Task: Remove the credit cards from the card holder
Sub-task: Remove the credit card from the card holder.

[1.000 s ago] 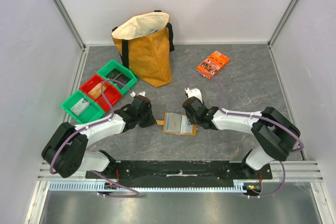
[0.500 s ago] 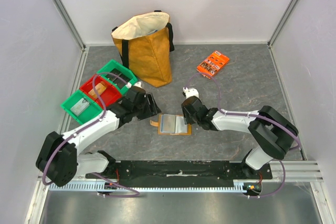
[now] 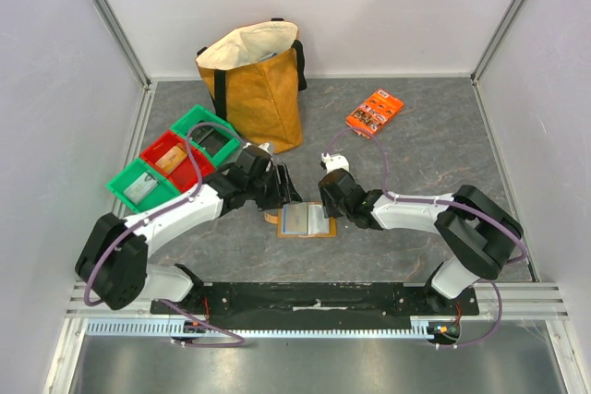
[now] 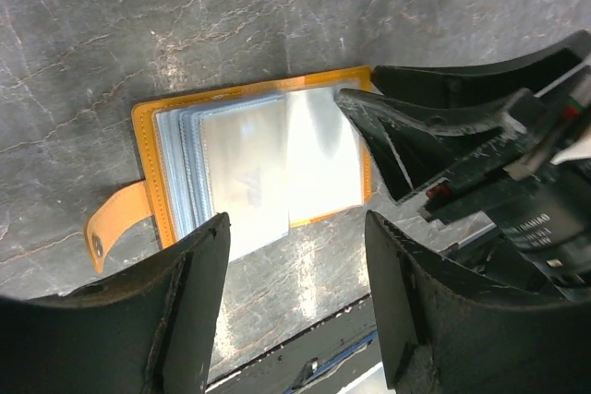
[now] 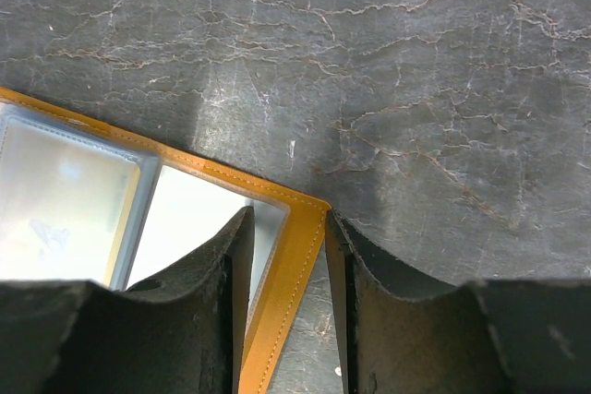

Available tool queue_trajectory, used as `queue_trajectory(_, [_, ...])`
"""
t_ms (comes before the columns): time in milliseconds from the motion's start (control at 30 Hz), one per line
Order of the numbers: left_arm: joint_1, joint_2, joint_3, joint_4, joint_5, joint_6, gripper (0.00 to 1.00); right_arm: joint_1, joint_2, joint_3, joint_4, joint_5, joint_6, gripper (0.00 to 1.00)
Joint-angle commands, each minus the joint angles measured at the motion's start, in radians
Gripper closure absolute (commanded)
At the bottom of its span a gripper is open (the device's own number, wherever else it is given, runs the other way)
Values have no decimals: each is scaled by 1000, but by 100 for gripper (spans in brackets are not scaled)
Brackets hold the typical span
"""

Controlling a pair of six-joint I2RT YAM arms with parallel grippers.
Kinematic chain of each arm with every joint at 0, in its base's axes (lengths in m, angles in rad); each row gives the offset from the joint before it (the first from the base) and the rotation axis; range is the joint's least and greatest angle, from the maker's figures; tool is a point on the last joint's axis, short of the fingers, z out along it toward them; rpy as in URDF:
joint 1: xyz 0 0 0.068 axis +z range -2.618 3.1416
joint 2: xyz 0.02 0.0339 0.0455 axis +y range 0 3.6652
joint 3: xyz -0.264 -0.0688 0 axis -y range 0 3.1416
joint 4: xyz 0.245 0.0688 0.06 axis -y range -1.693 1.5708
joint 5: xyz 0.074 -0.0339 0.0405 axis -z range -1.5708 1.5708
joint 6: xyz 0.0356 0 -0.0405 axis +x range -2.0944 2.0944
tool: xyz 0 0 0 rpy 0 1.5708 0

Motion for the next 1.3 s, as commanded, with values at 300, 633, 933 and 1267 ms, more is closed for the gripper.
queue_trajectory(300, [-8, 151, -20, 130, 12, -35, 39, 2, 12, 17, 0, -7, 2, 57])
queue_trajectory(633, [-10, 208, -24, 146, -3, -23, 40, 1, 14, 17, -3, -4, 1, 58])
queue_trajectory(933, [-8, 231, -32, 135, -11, -18, 40, 1, 17, 18, -4, -4, 2, 58])
queue_trajectory(1267, [-21, 213, -38, 192, 57, -64, 41, 1, 19, 24, -3, -10, 5, 58])
